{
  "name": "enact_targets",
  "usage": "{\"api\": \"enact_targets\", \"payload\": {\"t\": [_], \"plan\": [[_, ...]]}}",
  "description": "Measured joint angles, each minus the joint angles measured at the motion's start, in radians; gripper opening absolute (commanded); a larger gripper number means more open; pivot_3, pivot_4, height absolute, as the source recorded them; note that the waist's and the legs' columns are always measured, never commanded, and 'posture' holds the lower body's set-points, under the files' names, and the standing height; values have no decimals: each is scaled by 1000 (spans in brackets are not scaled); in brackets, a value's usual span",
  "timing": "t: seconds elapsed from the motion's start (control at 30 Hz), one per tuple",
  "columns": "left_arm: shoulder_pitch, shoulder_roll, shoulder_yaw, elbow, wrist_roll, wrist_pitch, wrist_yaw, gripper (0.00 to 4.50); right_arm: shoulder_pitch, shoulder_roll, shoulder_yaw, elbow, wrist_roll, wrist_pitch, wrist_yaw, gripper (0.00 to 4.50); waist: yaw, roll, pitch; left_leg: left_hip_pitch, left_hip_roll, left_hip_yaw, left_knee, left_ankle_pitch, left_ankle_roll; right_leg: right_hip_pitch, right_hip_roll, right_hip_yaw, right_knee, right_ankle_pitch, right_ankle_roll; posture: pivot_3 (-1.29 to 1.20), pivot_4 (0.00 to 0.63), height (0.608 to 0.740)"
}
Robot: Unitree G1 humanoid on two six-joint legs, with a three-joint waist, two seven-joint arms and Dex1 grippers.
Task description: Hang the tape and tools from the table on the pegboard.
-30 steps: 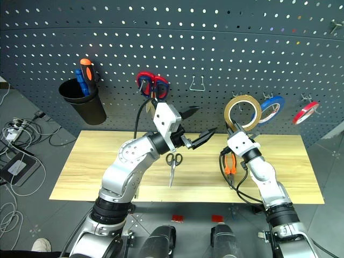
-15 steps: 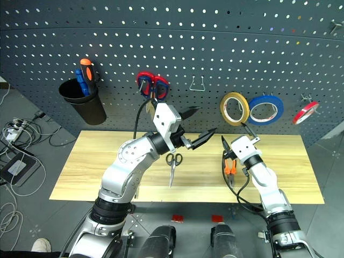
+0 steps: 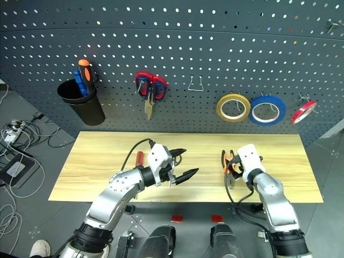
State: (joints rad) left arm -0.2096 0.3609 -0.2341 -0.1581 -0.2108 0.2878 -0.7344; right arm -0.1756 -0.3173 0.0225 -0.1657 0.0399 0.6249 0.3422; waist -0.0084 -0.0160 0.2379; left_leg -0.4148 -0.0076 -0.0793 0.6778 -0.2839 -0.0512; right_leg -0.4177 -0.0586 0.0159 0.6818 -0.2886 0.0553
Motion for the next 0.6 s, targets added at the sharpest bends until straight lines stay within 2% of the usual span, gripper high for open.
{"api": "enact_targets", "payload": {"t": [0.13, 0.23, 0.6], "plan": [[9, 35, 1, 6, 9, -6, -21, 4500, -81, 55, -41, -2, 52, 215, -40, 4457, 1, 1, 8, 0, 0, -1, 1, -3, 5, 1, 0, 0, 0, 0, 0, 37, 345, 740], [9, 41, 3, 4, 8, -5, -24, 4500, -119, 65, -60, -3, 70, 299, -53, 4457, 0, 2, 21, 3, 0, -1, 1, -3, 6, 4, 0, 0, 0, 0, 0, 41, 357, 740], [9, 66, 4, -23, 8, 15, -39, 4500, -162, 98, -71, 33, 93, 381, -117, 4457, -18, 3, 78, 5, 0, -2, 0, -4, 7, 5, 0, 1, 0, 0, 0, 65, 413, 740]]}}
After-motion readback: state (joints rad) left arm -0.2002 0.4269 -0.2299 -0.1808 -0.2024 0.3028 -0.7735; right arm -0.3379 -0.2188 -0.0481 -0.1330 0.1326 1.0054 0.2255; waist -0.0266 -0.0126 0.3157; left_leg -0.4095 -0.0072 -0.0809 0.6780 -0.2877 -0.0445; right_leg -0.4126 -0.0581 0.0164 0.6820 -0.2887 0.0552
